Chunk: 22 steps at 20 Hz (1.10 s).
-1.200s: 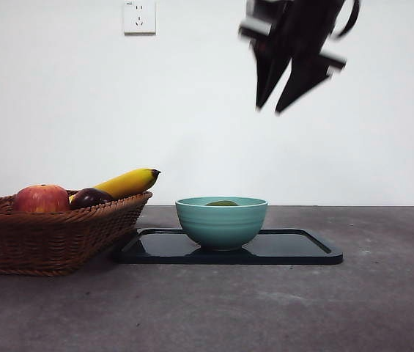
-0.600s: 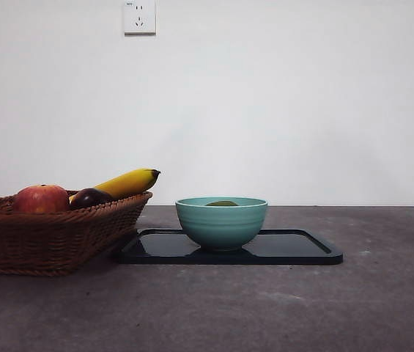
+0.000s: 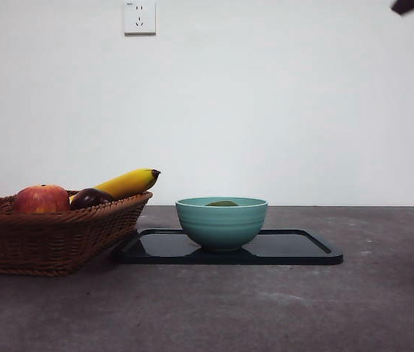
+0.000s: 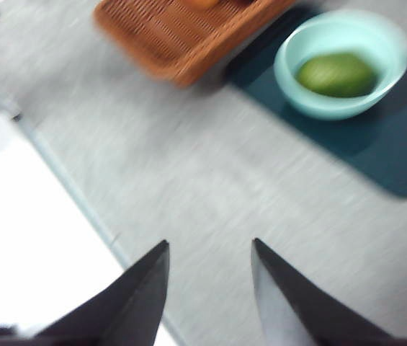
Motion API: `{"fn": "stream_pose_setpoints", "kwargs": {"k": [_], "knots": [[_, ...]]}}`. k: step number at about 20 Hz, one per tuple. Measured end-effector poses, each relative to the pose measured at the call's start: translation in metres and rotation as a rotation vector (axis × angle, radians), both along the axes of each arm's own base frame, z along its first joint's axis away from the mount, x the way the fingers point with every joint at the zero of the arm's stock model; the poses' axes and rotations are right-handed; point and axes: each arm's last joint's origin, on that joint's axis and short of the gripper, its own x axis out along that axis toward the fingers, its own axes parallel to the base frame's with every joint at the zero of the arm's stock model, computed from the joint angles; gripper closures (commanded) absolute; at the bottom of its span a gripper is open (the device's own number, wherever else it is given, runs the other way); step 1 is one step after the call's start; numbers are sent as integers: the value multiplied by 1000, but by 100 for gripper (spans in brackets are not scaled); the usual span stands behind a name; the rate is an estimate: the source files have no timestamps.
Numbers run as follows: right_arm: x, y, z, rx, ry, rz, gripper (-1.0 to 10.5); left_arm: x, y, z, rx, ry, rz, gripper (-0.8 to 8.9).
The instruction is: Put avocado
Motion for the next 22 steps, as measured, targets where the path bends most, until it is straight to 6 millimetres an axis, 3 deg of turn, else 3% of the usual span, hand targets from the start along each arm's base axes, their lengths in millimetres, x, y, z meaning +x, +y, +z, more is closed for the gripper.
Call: {"fn": "stream_pose_setpoints", "kwargs": {"k": [2,10,11,12,14,15,22], "knots": [[-4,-2,-10,-2,15,11,764,0,0,0,0,0,0,448],[-5,-1,-7,43,-5,32,764,0,0,0,0,0,0,450],[-5,-1,-6,44,-5,33,765,0,0,0,0,0,0,478],[-5,-1,-6,44,-4,33,766,0,0,0,0,-1,0,568],[-5,-1,-7,44,-4,33,900,0,0,0,-1,-2,0,801],[-5,-1,-6,44,-4,34,940,0,0,0,-1,-1,0,804],[-5,-1,-6,44,-5,34,940,0,0,0,-1,-2,0,804]]}}
